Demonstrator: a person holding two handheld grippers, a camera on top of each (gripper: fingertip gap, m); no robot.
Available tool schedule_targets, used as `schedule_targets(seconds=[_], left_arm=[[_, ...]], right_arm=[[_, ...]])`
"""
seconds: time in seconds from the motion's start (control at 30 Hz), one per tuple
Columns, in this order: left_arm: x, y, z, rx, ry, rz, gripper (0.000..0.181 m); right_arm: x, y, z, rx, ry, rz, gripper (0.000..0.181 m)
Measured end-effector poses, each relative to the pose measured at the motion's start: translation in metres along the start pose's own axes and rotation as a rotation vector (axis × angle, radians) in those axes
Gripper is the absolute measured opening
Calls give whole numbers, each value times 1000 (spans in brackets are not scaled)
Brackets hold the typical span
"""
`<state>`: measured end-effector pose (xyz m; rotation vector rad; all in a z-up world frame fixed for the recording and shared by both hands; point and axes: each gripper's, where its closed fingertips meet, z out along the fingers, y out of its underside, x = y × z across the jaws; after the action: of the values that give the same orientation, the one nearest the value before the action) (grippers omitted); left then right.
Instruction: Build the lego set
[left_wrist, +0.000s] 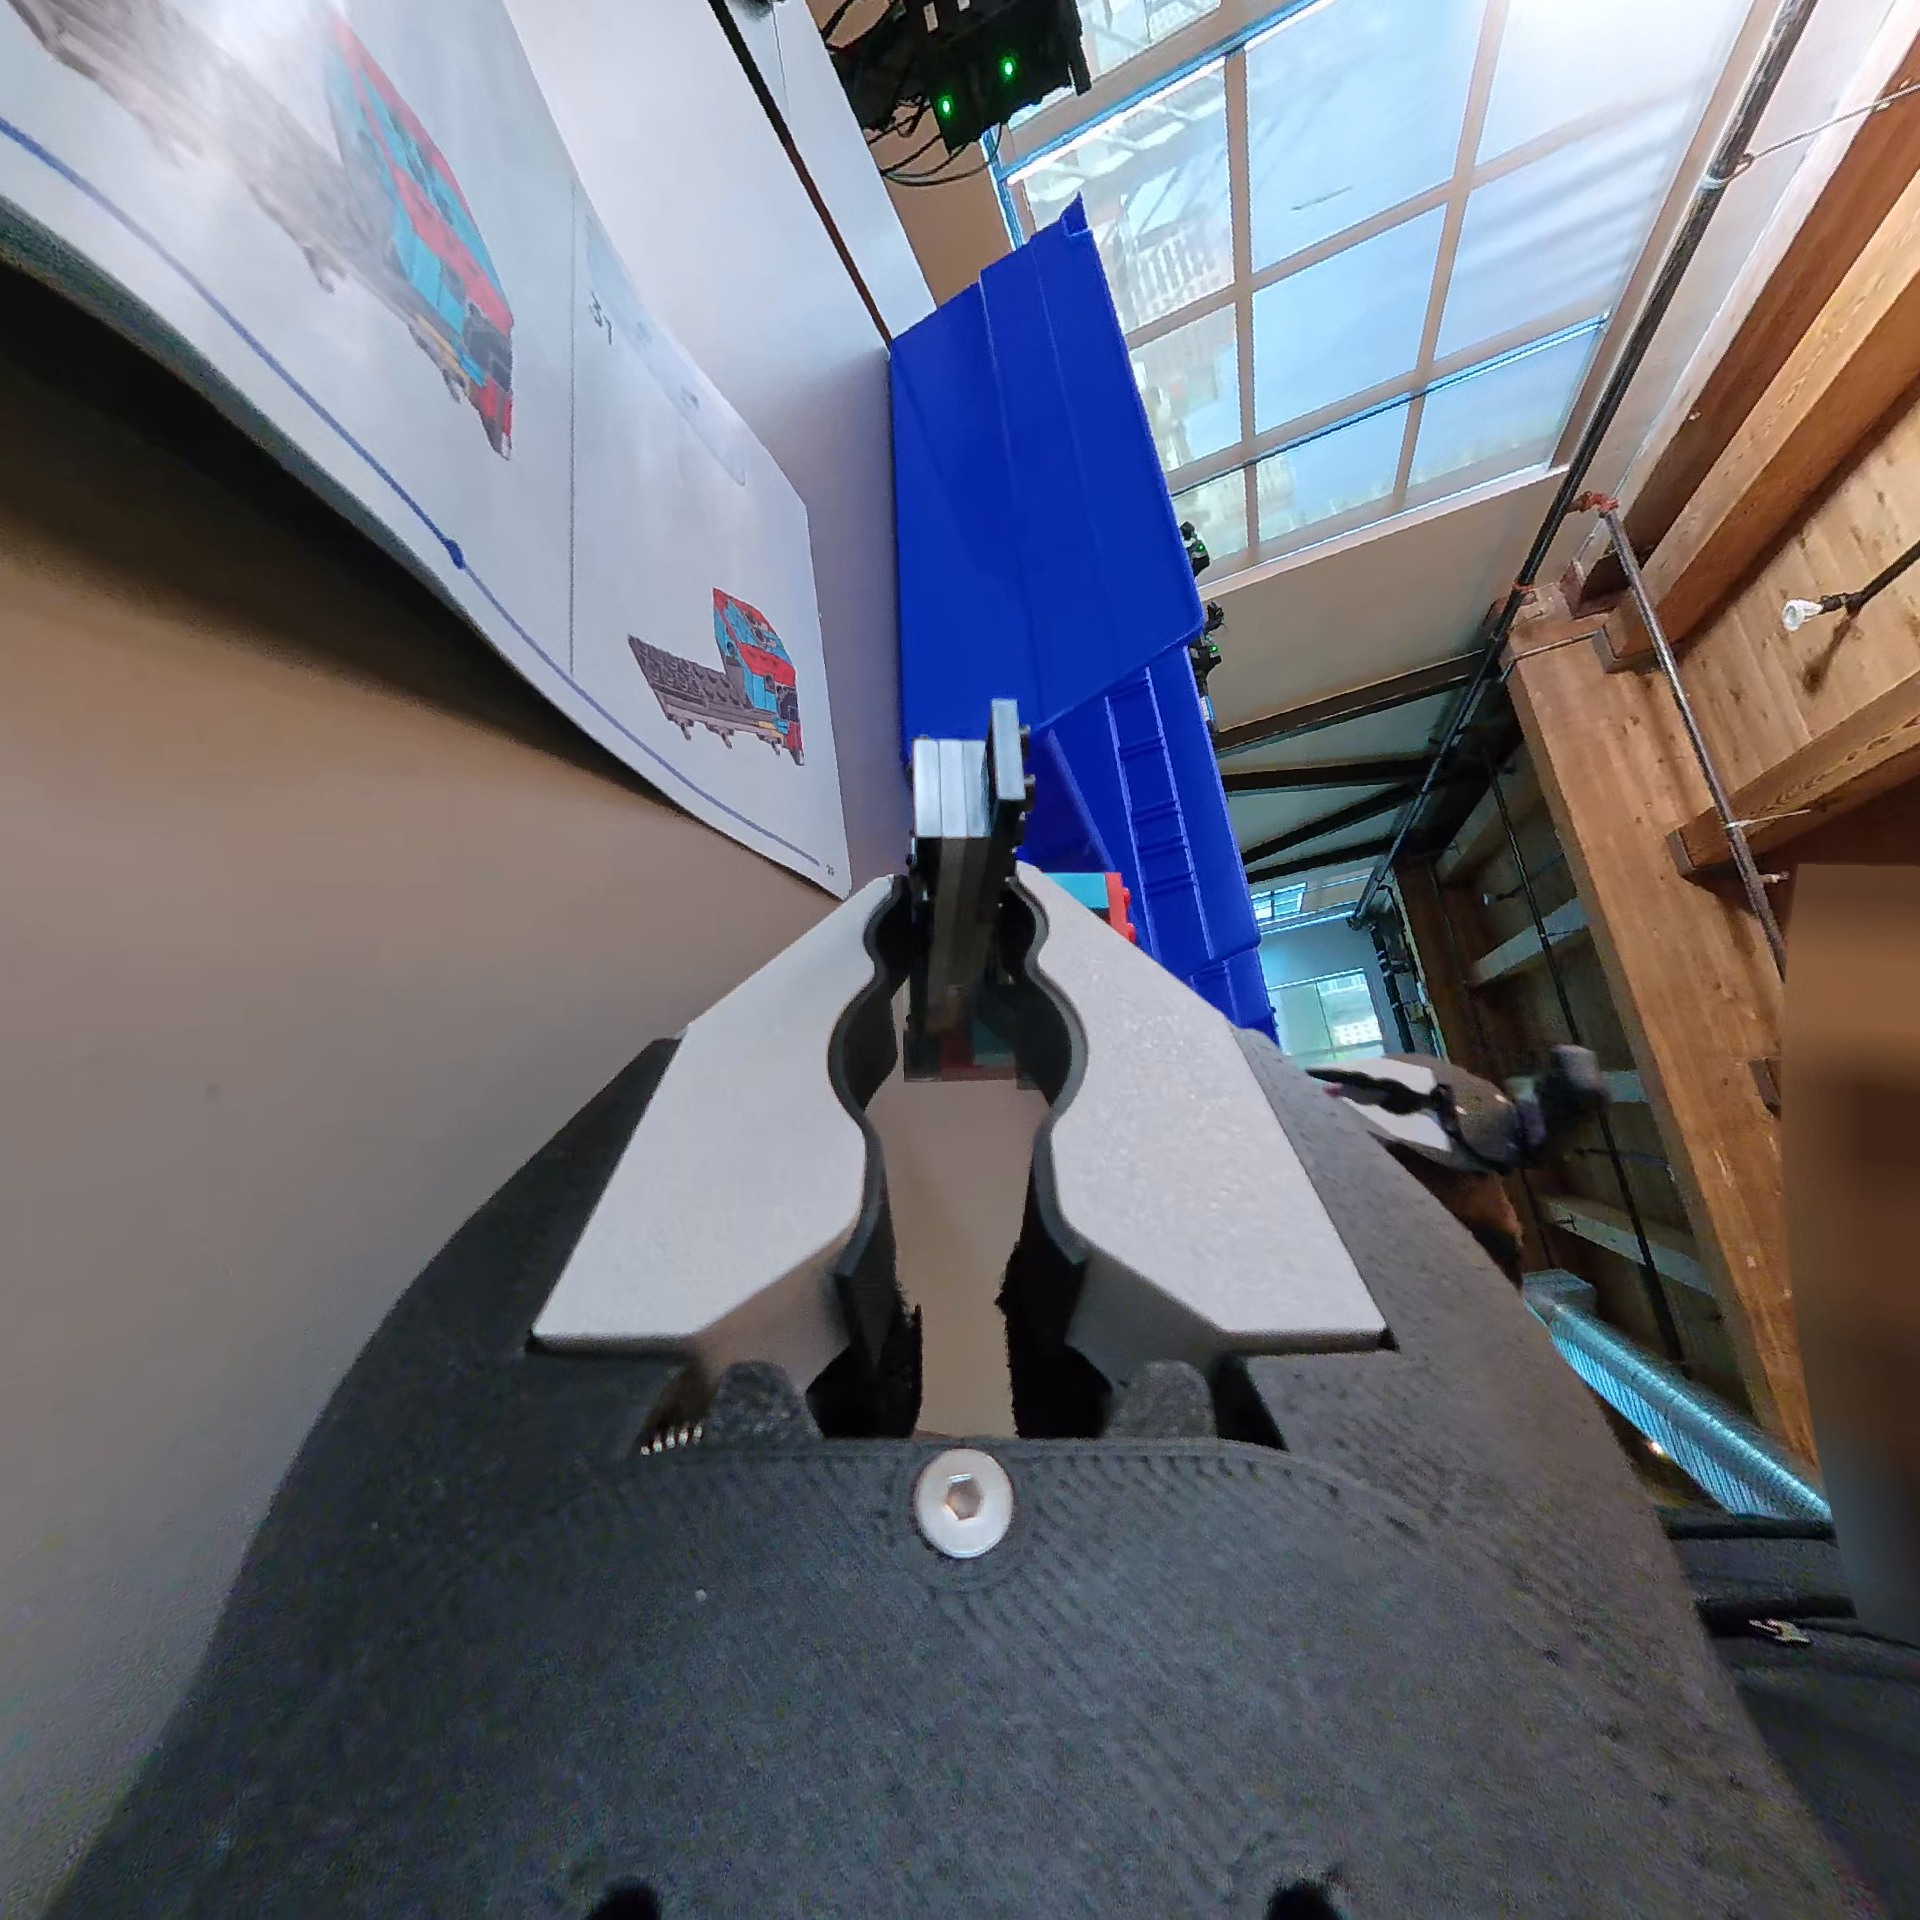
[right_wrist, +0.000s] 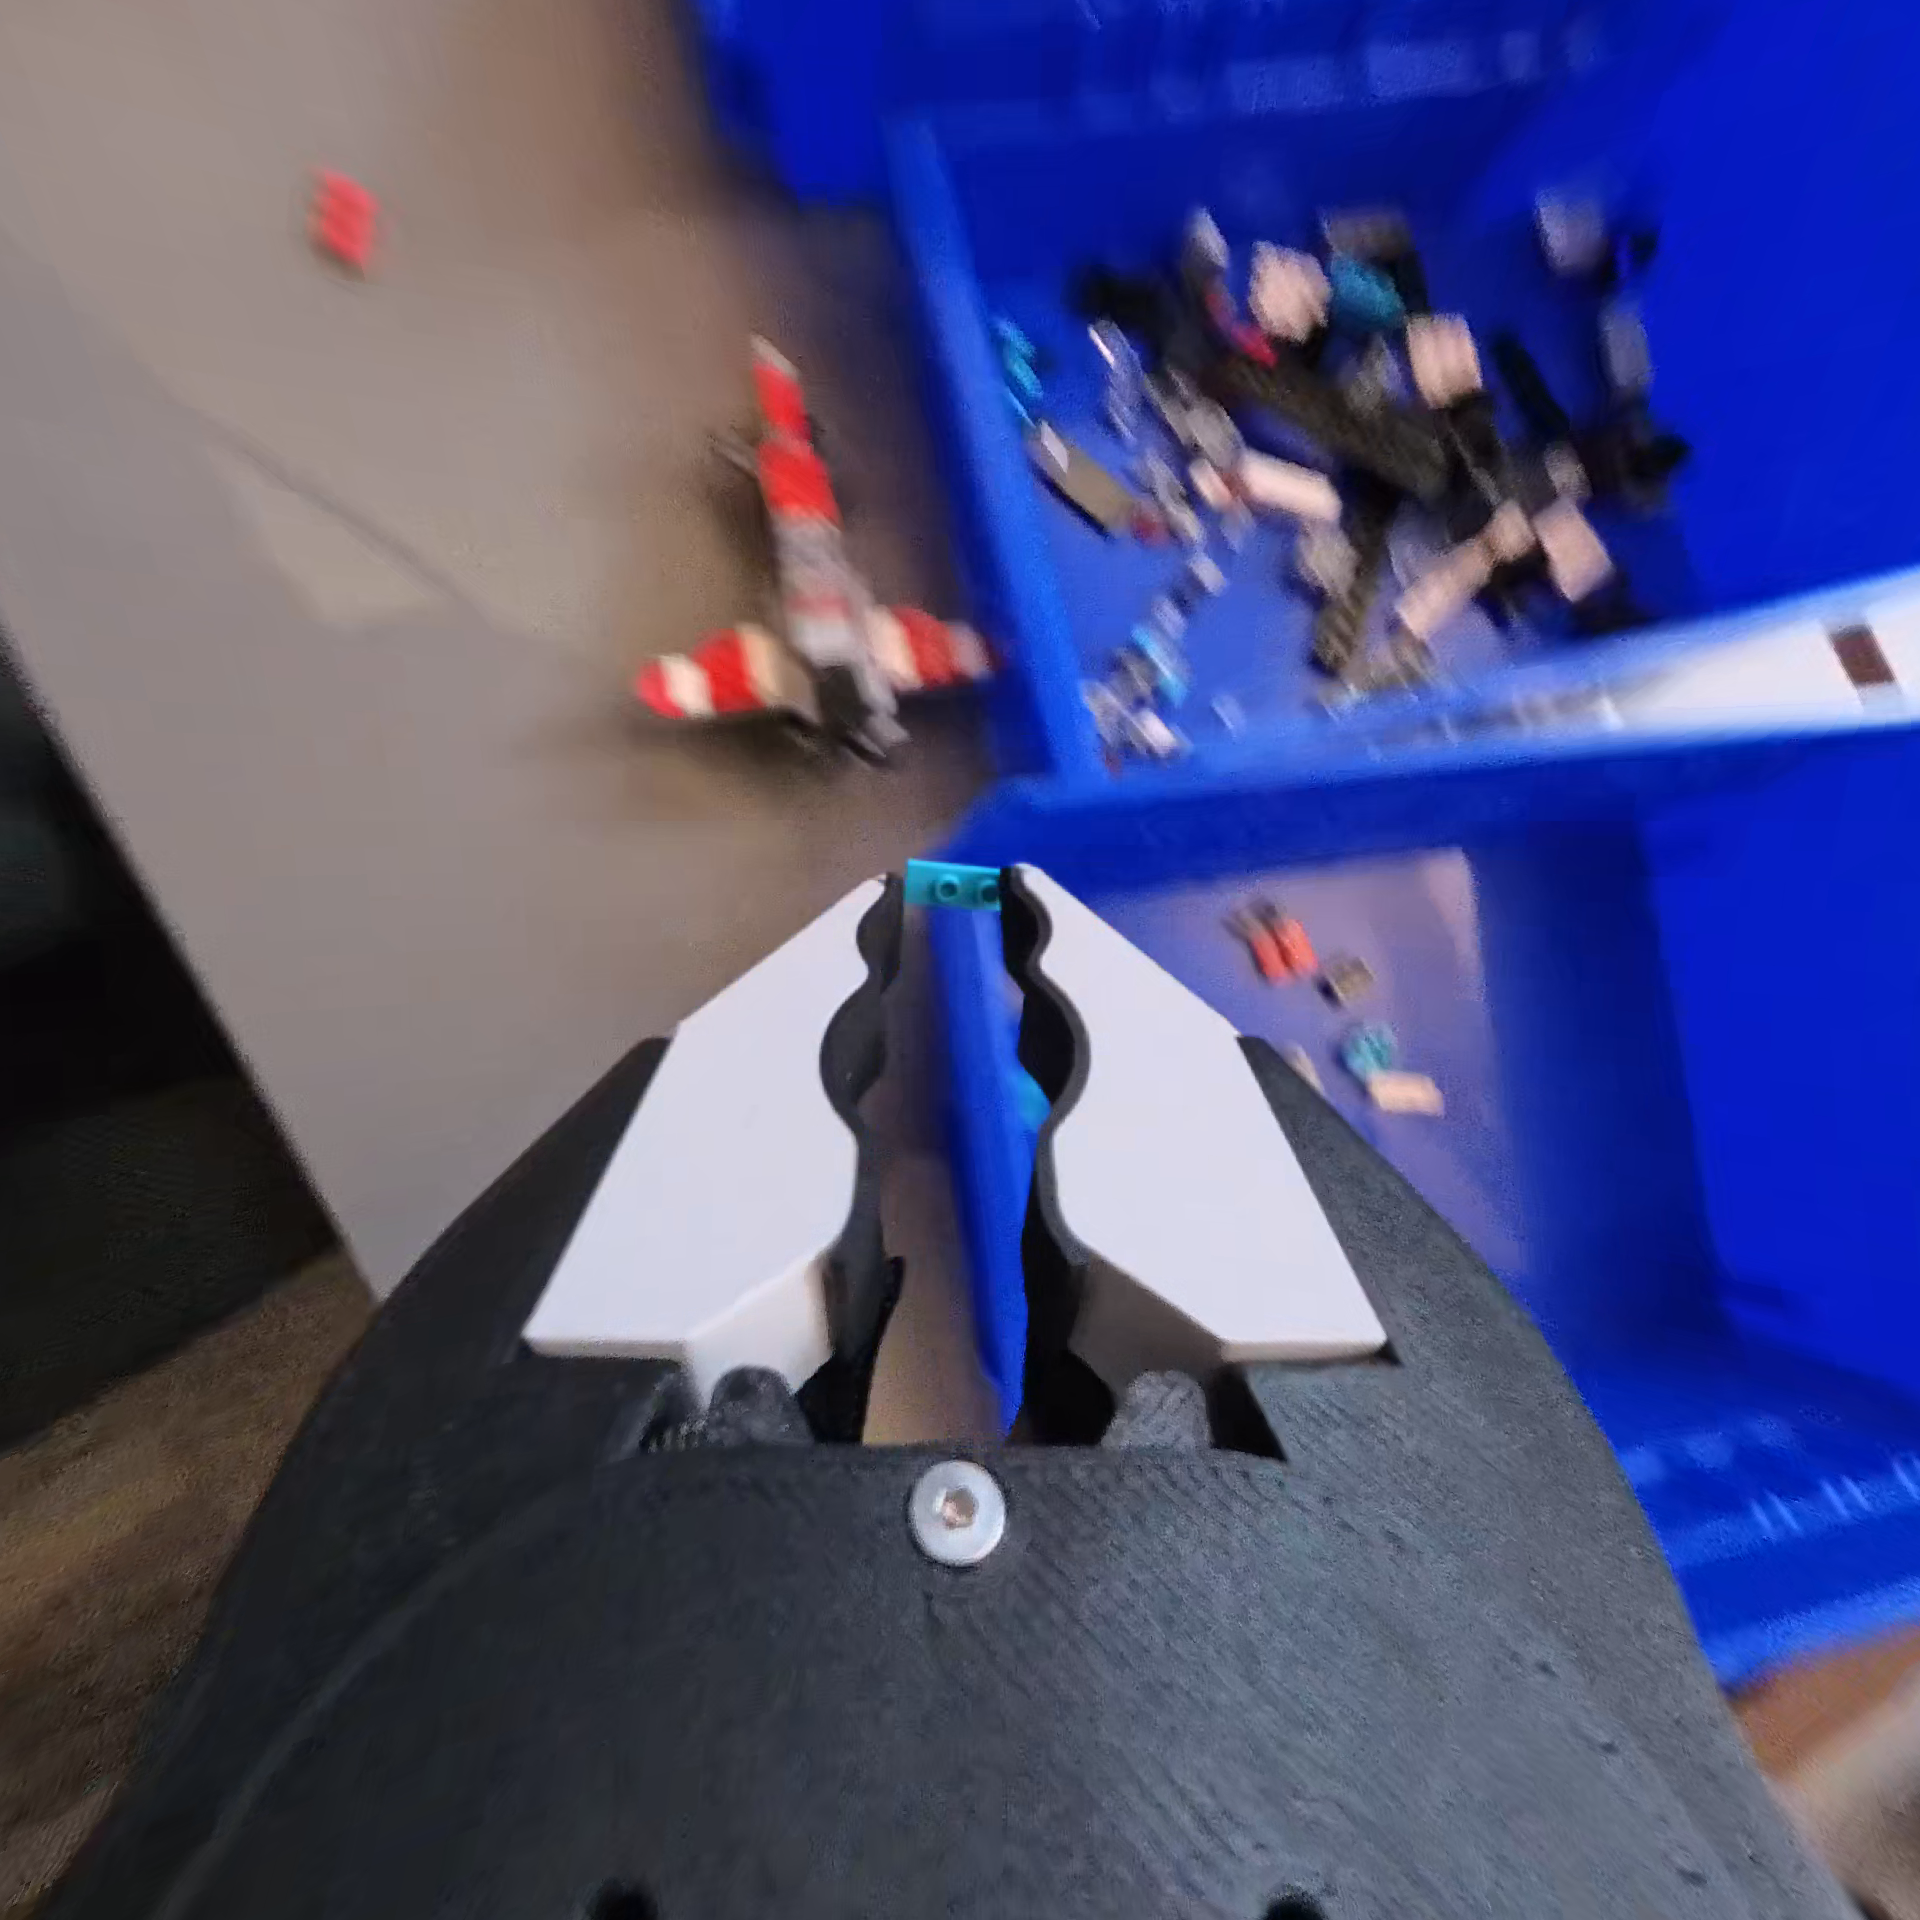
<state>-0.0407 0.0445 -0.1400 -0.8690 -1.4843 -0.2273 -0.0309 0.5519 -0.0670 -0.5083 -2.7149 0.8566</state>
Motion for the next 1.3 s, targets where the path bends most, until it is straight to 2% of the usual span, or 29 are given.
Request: schedule_targets(seconds=[0.1, 0.17, 0.27, 0.4, 0.43, 0.53, 0.63, 0.73, 0.83, 0.93, 1.0, 1.07, 1.17, 1.3], left_arm=[[0, 1, 2, -11, -1, 6, 16], [1, 1, 2, -12, 4, 8, 16], [3, 1, 0, -6, 14, 12, 16], [6, 1, -4, 7, 30, 20, 16], [7, 1, -5, 12, 35, 20, 16], [8, -1, -8, 28, 54, 13, 16], [9, -1, -8, 27, 65, 7, 16], [10, -1, -8, 22, 69, 3, 16], [9, -1, -6, 14, 70, -1, 16], [9, 0, -4, 1, 67, 5, 16], [9, 1, -2, -3, 63, 10, 16], [9, 0, -3, 4, 61, 14, 16], [9, -2, -6, 29, 59, 13, 16], [9, -3, -9, 44, 62, 8, 16]], right_arm=[[-71, -51, 21, 145, -131, -60, 20], [-115, -76, 52, 204, -225, -79, 20], [-164, -96, 108, 219, -315, -80, 20], [-191, -85, 170, 102, -295, -114, 20], [-191, -80, 179, 73, -268, -139, 23], [-196, -86, 177, 113, -301, -95, 22], [-184, -84, 154, 149, -301, -65, 32], [-140, -67, 106, 159, -222, -37, 31], [-52, -19, 45, 22, 37, 17, 26], [48, 59, -1, -246, 321, 162, 26], [78, 101, -7, -371, 322, 269, 28], [88, 127, 0, -464, 272, 331, 30], [84, 147, 17, -568, 168, 387, 32], [79, 165, 27, -690, 121, 399, 41]])
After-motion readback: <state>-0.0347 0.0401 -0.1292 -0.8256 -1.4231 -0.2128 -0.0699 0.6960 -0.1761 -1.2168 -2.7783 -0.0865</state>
